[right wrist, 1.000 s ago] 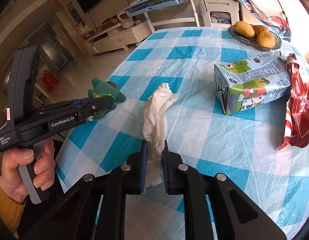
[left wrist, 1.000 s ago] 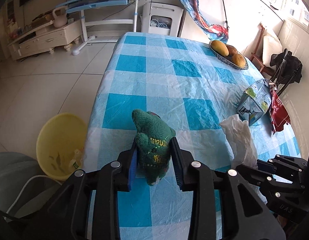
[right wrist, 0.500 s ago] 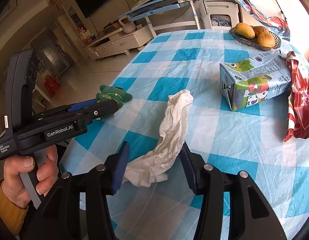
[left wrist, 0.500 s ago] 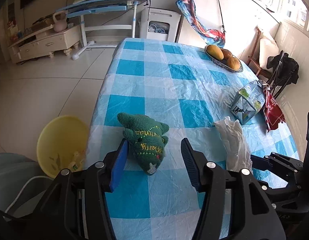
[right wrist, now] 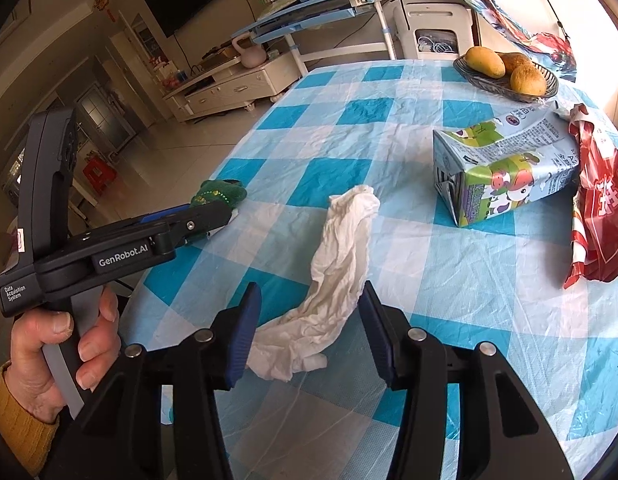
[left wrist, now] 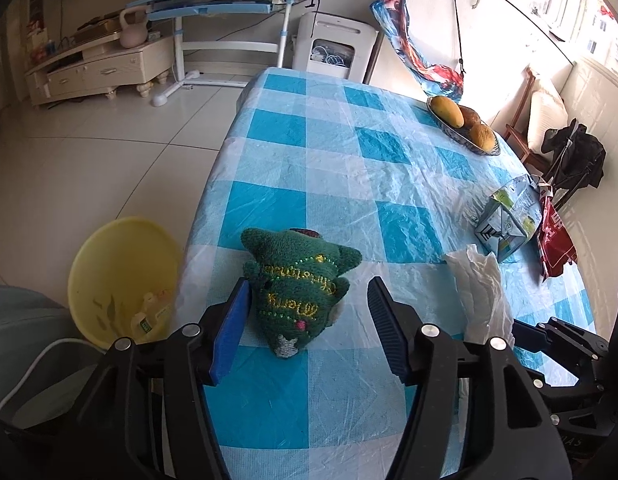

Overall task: Collect trash
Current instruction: 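Lift the green plush toy and white tissue with both tools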

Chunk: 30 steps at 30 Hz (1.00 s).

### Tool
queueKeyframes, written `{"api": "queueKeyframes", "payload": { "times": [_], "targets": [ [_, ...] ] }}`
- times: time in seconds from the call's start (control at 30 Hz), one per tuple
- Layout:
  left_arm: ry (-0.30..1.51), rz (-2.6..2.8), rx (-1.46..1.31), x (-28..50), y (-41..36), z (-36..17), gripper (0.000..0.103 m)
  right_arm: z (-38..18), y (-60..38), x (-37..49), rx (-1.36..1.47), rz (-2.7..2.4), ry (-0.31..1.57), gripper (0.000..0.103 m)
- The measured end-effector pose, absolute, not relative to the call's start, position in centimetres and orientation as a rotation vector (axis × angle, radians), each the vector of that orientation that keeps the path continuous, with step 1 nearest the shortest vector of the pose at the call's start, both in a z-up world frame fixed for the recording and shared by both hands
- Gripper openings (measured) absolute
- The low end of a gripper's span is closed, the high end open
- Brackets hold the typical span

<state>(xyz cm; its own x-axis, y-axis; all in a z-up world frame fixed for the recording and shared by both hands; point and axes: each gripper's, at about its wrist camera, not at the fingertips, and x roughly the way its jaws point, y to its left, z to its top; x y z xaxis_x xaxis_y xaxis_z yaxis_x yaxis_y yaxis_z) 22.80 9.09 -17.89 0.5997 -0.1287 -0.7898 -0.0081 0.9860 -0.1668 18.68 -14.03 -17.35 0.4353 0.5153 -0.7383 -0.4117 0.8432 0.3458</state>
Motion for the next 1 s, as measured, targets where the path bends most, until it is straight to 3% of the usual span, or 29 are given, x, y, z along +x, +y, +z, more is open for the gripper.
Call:
{"api": "queueKeyframes", "payload": {
  "times": [0.13,0.27,0.33,0.53,0.57,0.6,0.7,0.77,0.8,0.87,1.0],
  "targets": [
    [0.927,-0.063,-0.164,23.0,9.1,-18.2,0.059,-17.4,-13.9,18.7,0.098,0.574,0.965,0.041],
    [0.917,-0.063,-0.145,23.1,8.6,-18.3,0.059,-17.4,-13.6,18.6,0.063,0.575,0.973,0.019],
    [0.912,-0.063,-0.133,23.2,8.4,-18.4,0.059,-17.1,-13.5,18.5,0.041,0.571,0.960,0.015],
    [0.904,-0.075,-0.087,23.3,7.5,-18.5,0.054,-16.4,-13.8,18.6,0.027,0.547,0.933,0.014],
    [0.905,-0.076,-0.080,23.3,7.4,-18.5,0.054,-16.7,-13.9,18.8,0.039,0.537,0.946,0.022],
    [0.906,-0.076,-0.075,23.3,7.4,-18.5,0.054,-17.1,-14.1,19.0,0.062,0.528,0.959,0.037],
    [0.908,-0.077,-0.068,23.3,7.3,-18.5,0.055,-17.4,-14.4,19.0,0.105,0.533,0.964,0.039],
    [0.905,-0.079,-0.076,23.3,7.3,-18.5,0.050,-17.3,-14.1,18.9,0.087,0.535,0.965,0.034],
    [0.906,-0.085,-0.081,23.3,7.3,-18.5,0.041,-17.3,-14.0,18.9,0.081,0.535,0.963,0.027],
    [0.901,-0.102,-0.097,23.3,7.4,-18.2,0.035,-17.4,-13.8,18.9,0.070,0.543,0.970,0.014],
    [0.864,-0.138,-0.103,22.7,7.1,-17.3,0.030,-16.8,-13.8,18.5,0.038,0.530,0.941,0.011]
  ]
}}
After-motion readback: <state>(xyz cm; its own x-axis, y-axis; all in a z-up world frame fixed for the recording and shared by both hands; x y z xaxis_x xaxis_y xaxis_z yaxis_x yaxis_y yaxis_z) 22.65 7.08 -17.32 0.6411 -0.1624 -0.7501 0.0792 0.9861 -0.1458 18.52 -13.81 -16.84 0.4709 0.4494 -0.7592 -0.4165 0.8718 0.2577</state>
